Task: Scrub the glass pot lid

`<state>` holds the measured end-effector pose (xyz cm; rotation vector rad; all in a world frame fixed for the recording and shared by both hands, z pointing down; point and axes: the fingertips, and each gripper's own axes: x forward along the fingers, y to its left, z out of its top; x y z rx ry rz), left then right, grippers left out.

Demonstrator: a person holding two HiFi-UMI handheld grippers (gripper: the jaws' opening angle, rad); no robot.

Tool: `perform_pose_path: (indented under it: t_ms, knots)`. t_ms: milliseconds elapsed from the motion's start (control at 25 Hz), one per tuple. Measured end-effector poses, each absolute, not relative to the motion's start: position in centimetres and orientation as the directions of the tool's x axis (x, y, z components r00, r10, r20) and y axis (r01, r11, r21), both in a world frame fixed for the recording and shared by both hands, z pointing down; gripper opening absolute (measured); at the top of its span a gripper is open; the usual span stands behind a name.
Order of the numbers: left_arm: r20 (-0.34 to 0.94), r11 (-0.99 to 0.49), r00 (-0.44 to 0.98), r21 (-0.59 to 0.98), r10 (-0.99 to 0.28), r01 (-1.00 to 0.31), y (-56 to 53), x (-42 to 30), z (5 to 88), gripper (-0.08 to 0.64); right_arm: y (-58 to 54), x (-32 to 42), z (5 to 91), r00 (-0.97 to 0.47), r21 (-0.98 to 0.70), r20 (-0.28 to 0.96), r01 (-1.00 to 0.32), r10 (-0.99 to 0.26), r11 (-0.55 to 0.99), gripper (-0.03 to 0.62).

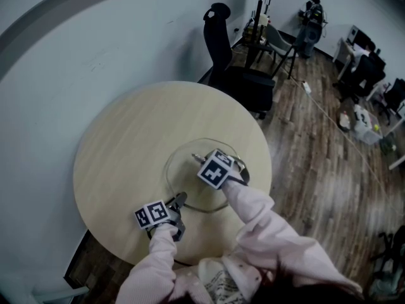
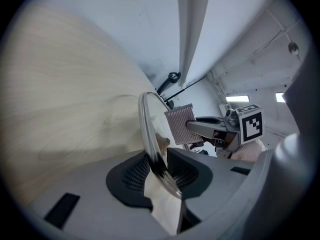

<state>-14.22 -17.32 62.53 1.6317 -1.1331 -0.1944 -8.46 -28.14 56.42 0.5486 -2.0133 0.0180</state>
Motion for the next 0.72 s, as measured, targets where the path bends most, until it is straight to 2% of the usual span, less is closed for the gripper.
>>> perform_pose_path:
  t_ms: [720]
  knots:
    - [0.384, 0.03, 0.536, 0.831, -0.752, -0.555, -17.1, -13.8, 62.4, 0.118, -25.9, -11.3, 56.5, -0.418, 0.19, 0.837, -0.382, -0.352, 0.904, 0.074]
